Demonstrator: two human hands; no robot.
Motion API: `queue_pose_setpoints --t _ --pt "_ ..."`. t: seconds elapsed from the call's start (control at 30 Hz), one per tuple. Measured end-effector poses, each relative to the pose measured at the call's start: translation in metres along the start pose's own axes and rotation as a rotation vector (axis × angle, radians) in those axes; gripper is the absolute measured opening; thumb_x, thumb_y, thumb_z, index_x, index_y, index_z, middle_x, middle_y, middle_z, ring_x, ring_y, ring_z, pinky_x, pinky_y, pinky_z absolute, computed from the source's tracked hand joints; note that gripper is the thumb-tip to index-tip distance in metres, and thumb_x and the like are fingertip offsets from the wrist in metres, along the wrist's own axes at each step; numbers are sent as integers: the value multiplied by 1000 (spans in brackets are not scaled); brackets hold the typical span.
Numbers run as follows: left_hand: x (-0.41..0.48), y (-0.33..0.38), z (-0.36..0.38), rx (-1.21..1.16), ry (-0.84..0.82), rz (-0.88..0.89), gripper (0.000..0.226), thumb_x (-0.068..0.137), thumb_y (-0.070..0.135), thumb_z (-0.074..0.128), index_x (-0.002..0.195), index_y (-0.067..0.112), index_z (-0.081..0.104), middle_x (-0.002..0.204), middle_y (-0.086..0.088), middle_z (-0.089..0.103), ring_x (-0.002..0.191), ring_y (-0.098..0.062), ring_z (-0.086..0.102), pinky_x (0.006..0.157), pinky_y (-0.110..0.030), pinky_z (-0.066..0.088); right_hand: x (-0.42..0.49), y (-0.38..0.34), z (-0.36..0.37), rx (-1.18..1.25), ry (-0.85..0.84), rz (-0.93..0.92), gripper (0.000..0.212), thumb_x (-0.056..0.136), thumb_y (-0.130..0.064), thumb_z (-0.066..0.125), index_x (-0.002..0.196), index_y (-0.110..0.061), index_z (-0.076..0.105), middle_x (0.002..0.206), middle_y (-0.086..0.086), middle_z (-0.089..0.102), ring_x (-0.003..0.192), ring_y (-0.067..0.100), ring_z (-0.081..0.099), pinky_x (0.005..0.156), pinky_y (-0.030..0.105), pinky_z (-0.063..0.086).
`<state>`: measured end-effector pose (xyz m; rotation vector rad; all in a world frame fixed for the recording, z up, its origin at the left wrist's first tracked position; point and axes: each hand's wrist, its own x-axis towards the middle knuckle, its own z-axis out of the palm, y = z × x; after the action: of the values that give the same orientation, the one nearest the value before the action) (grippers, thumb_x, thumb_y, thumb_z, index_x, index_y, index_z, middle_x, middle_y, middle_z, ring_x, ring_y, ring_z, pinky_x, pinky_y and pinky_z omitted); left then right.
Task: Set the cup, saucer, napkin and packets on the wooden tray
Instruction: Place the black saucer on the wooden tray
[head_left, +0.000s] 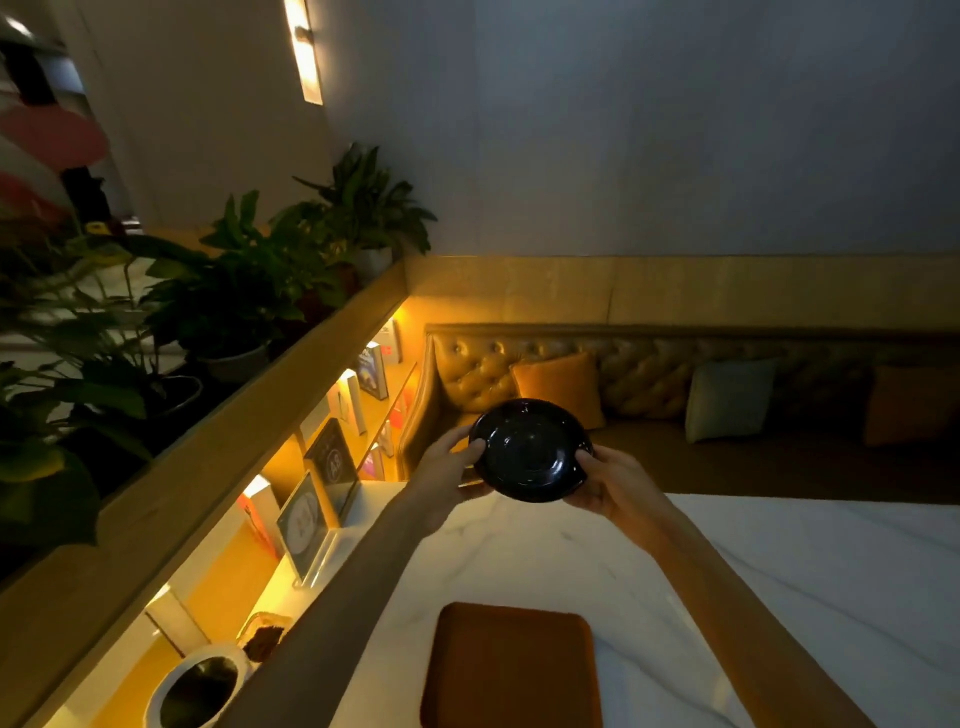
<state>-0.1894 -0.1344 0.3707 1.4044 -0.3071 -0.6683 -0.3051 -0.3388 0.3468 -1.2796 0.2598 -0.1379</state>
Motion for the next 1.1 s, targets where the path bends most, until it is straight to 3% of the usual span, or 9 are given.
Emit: queue_pose_setpoints --t 0.13,0.27,0.4,0.6,0.7,0.77,0.9,1.1 --pt "-18 -4 17 103 -46 14 31 97 19 53 127 29 52 124 -4 60 102 -23 66 68 -30 61 -35 -4 -7 -10 82 14 31 97 -14 47 126 -15 56 117 11 68 102 27 69 75 33 59" --pt "-28 -21 24 139 -20 -2 42 96 16 54 137 22 47 127 -9 59 104 -27 67 71 -34 62 -58 3 -7 -21 122 30 30 96 -14 48 126 -16 56 116 10 66 98 27 70 72 33 59" --pt "-35 -38 19 154 10 -45 36 95 12 55 129 22 49 116 -6 62 93 -21 68 65 -32 62 -63 20 -3 -22 147 89 32 96 -12 49 127 -16 54 118 12 65 100 28 69 73 34 60" --pt "-31 -75 -4 246 111 -104 39 94 5 56 132 14 49 121 -14 62 92 -25 68 67 -37 62 -50 59 7 -42 176 193 35 93 -4 52 128 -9 53 110 9 66 95 25 68 62 31 60" --pt "-21 -94 -22 237 135 -149 39 94 2 55 129 16 49 119 -13 62 84 -18 67 62 -34 62 -31 83 13 -84 206 264 37 92 -4 55 129 -8 52 117 14 64 97 28 68 67 36 61" --pt "-13 -108 -37 237 141 -186 40 94 1 54 130 16 48 126 -15 59 88 -22 66 59 -33 62 -19 100 16 -111 224 299 39 91 -5 57 130 -8 52 120 15 63 99 29 68 71 36 61" --pt "7 -136 -63 228 138 -286 35 94 -1 51 122 19 49 130 -17 54 108 -34 61 60 -36 62 7 140 23 -189 305 385 42 88 -5 62 129 -6 54 113 14 66 90 24 69 62 28 60" --pt "44 -198 -98 192 148 -432 36 92 -1 55 125 12 49 129 -20 54 113 -40 59 76 -50 60 46 213 25 -272 393 503 36 85 2 61 121 -4 60 104 18 69 87 29 70 77 40 60"
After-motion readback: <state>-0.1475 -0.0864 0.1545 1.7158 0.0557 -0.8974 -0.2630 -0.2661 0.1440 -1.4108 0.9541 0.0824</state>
